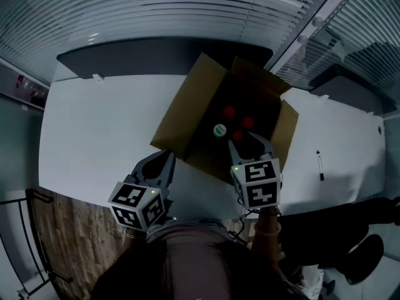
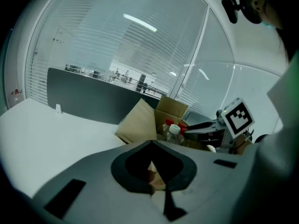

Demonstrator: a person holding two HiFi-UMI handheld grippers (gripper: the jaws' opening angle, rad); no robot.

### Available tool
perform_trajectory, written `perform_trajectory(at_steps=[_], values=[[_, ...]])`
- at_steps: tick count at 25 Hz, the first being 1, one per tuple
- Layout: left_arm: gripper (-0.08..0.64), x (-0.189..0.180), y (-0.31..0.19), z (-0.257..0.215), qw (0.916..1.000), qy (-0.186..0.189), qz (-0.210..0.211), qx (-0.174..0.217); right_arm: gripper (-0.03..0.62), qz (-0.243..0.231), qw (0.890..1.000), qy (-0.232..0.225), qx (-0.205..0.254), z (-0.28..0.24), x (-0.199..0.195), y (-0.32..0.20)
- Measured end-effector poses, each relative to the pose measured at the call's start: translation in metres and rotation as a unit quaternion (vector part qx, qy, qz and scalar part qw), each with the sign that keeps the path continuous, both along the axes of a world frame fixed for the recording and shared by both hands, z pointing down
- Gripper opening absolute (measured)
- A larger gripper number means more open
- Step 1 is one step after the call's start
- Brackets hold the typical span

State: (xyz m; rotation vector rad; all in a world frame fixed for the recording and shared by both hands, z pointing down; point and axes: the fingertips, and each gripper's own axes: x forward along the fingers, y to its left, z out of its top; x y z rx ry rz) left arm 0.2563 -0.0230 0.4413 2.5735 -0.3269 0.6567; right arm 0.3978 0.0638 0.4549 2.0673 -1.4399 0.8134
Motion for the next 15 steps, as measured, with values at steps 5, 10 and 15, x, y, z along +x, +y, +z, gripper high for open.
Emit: perform_trajectory(at_steps=[5, 10, 15], values=[[0.006, 0.005, -0.004, 0.006, 0.9999, 0.000, 0.003, -0.012, 0.152, -0.003, 1.000, -0.003, -0.025, 0.010, 0.004, -0.002], [0.006, 0.005, -0.005, 0.008, 0.9998, 0.004, 0.006, -0.019, 0.153, 0.002, 0.999, -0.007, -0.044, 0.013, 0.002, -0.005], [0.005, 0.005, -0.002, 0.006, 0.9998, 0.009, 0.006, -0.019, 0.153, -0.002, 0.999, -0.008, -0.042, 0.014, 0.005, 0.000]])
